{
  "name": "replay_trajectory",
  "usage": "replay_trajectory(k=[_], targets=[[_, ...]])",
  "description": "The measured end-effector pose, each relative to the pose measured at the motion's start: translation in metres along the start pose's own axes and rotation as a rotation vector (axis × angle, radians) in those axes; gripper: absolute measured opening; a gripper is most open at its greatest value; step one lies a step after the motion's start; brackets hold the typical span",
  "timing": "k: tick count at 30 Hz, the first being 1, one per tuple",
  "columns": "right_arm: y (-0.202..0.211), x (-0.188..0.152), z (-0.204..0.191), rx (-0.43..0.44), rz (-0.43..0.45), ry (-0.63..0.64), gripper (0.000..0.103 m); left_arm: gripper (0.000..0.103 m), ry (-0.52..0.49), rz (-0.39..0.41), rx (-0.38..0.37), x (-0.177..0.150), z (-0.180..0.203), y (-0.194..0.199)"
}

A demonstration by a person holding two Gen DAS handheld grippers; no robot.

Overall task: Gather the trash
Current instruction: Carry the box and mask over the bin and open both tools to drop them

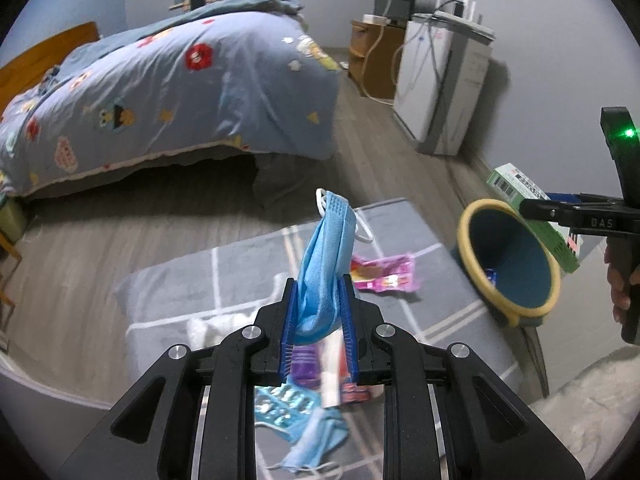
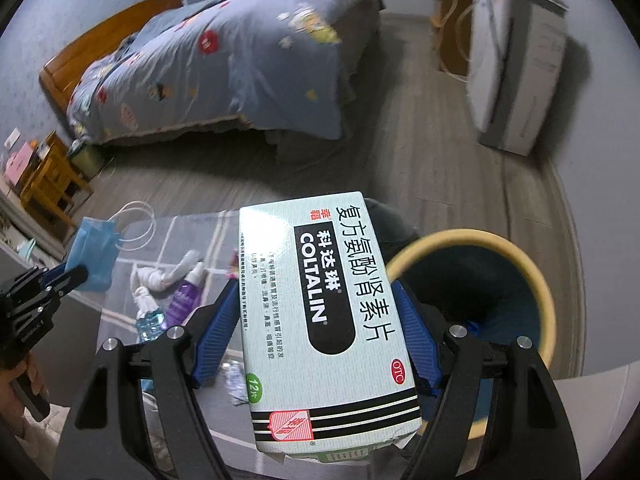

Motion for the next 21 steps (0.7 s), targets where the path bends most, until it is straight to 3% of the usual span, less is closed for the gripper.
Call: replay_trajectory(k=[11,21], targets=[[0.018,-0.069,0.113,-0.145,-0.024,-0.143,0.074,0.022,-0.153,-0.054,-0.093,-0.007,0.097,-0.025],[0.009,-0.104,0.158,-0.156,-0.030,-0.231,0.074,0.022,-0.295,-0.143,-0.195,-0.024,0.194,-0.068]])
Point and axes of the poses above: each gripper's, at about its wrist camera, not at the fingertips, and y roughly against the way its jaws point, z to its right, x to its top, the point moved 5 cm from there along -y, roughly the way its jaws point, and after that the axes turned 13 degrees about y, right-handed, at the moved point
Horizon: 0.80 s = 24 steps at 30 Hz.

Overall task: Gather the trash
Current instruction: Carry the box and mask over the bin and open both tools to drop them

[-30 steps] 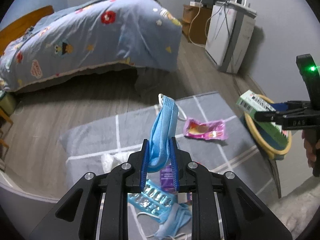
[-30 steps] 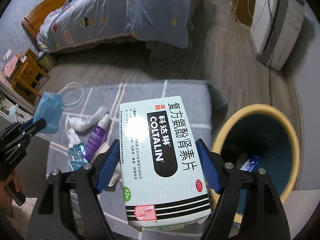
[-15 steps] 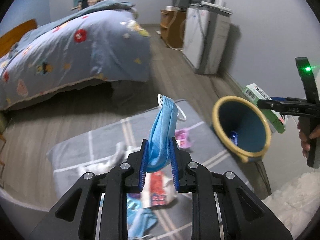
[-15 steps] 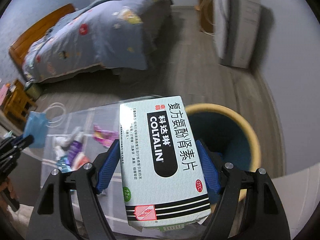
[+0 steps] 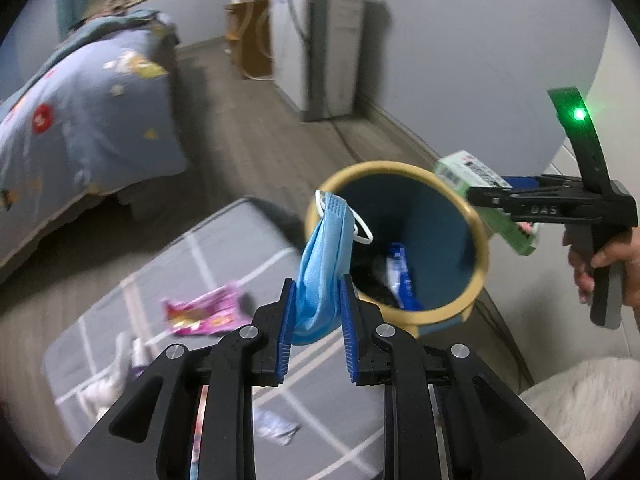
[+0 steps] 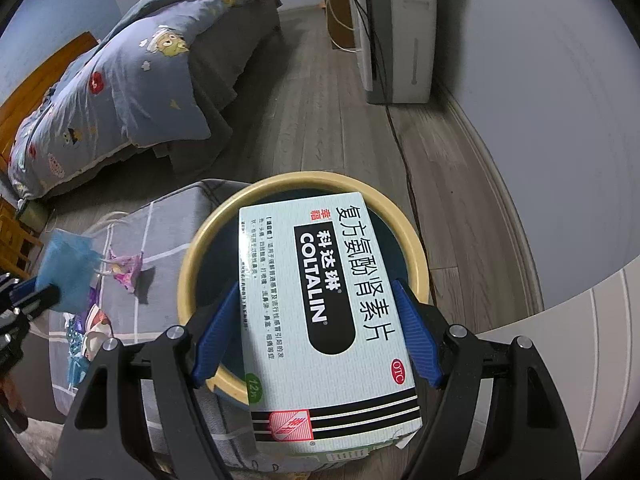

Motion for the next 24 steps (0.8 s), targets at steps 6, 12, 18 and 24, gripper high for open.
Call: replay_trajectory(k=[6,12,18,24], targets=[[-0.011,-0.002,0.004,0.012,-0.012,-0.015,0.074,0.022,-0.023,-0.050,-0.041,0.010,0.034,-0.038],[-0.018,0.003,0.008,0.010,-0.011,-0.028,0.074,0.024,-0.060,-0.073,-0.031,0.018,0.049,-0.069],[-0.024,0.010,0.010,-0.002,-0.005,-0.044,0.075,0.040,-0.089,-0.056,-0.034,0.026,0.054,-0.077],[-0.023,0.013,0.011,-0.015,0.008,-0.056,0.088,0.071,-0.104,-0.025,-0.039,0.023,0.053,-0.069]])
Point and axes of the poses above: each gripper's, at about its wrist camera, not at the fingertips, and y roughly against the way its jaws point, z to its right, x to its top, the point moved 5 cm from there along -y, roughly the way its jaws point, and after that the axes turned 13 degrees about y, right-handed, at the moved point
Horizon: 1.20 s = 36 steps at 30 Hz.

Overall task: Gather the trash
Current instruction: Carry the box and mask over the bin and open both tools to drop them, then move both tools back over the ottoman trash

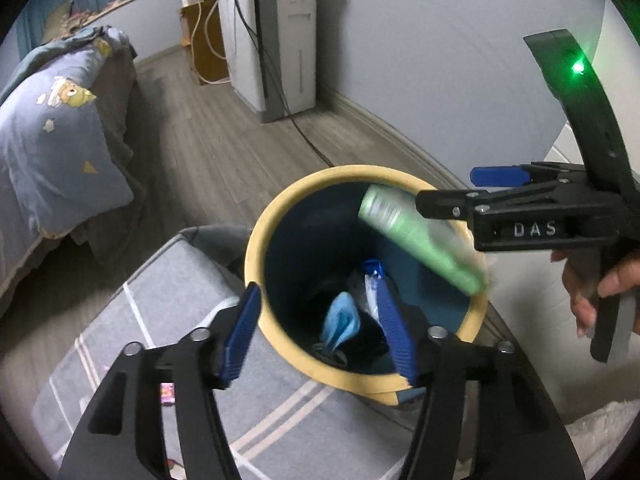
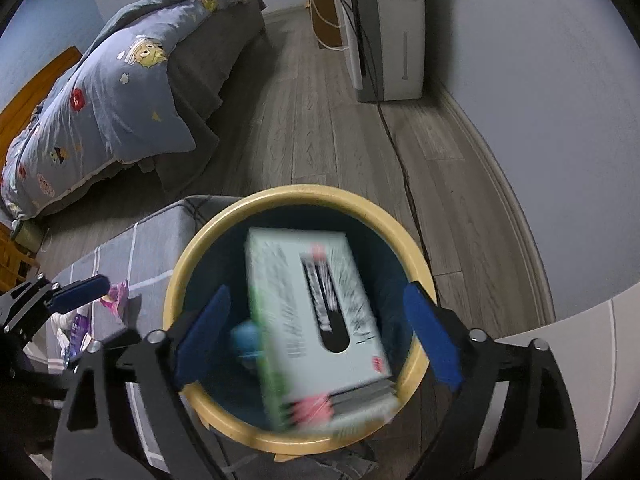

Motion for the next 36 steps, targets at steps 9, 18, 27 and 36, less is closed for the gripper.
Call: replay_trajectory(k=[9,18,27,36], targets=[[0.005,-0.001,0.004,-0.033,-0.012,-0.012,0.097,0.094,0.093,0.047,0.051,-0.009,-0.036,0.027],[0.022,0.000,-0.010,-0.035,-0.009,0.002,0.097,0.096,0.183,0.084,0.137,-0.024,-0.085,0.064],[0.054,0.024,-0.070,-0.003,0.048,0.115,0.097,0.097,0.289,0.123,0.241,-0.052,-0.154,0.122],[0.068,0.045,-0.155,0.059,0.066,0.248,0.097,0.097,0.378,0.147,0.363,-0.092,-0.227,0.181]])
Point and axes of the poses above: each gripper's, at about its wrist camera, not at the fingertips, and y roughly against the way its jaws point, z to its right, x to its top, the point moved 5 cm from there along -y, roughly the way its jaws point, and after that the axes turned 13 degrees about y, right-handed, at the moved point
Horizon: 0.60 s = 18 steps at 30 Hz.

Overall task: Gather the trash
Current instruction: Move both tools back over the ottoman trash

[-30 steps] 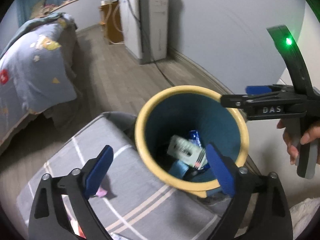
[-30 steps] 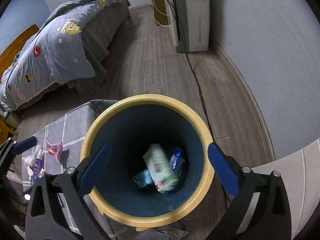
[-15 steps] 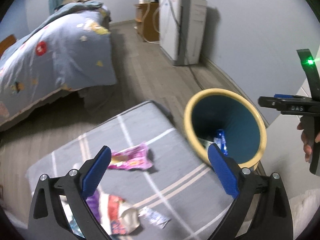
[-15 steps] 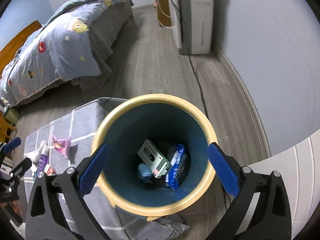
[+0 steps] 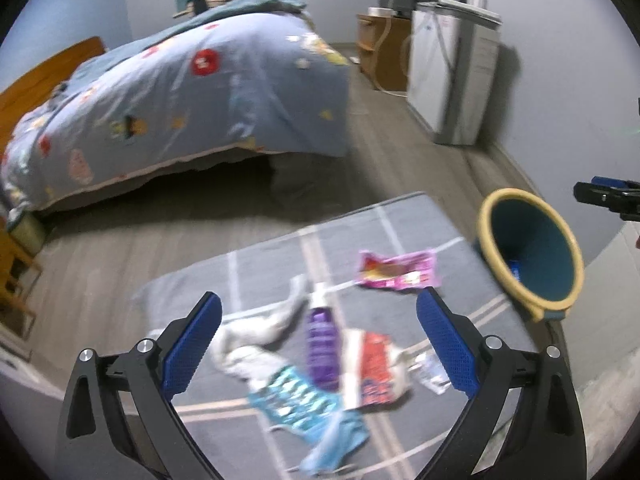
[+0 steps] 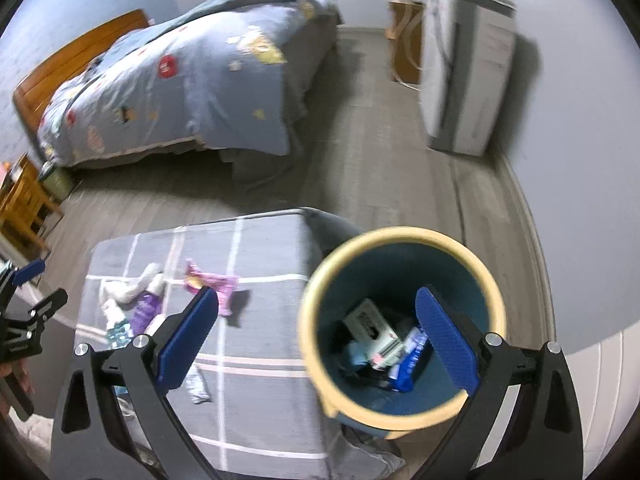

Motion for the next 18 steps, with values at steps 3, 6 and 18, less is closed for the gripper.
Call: replay_trajectory(k=[3,6,18], targets=[[-0.001,0.017,-0.027,0.021,0.005,0.043,0.097,0.097,0.029,0.011,0.033,0.000,-0.027,0.010],[-0.003,0.029,-0.054,0.052,0.012,0.057,0.097,0.097,0.064,0.022,0.058,-0.003,-0.051,0.018],[-0.062,0.033,-0.157,0.085,-0.082,0.130,0.097,0.097,0.096,0.050,0.112,-0.019,-0.094,0.014]])
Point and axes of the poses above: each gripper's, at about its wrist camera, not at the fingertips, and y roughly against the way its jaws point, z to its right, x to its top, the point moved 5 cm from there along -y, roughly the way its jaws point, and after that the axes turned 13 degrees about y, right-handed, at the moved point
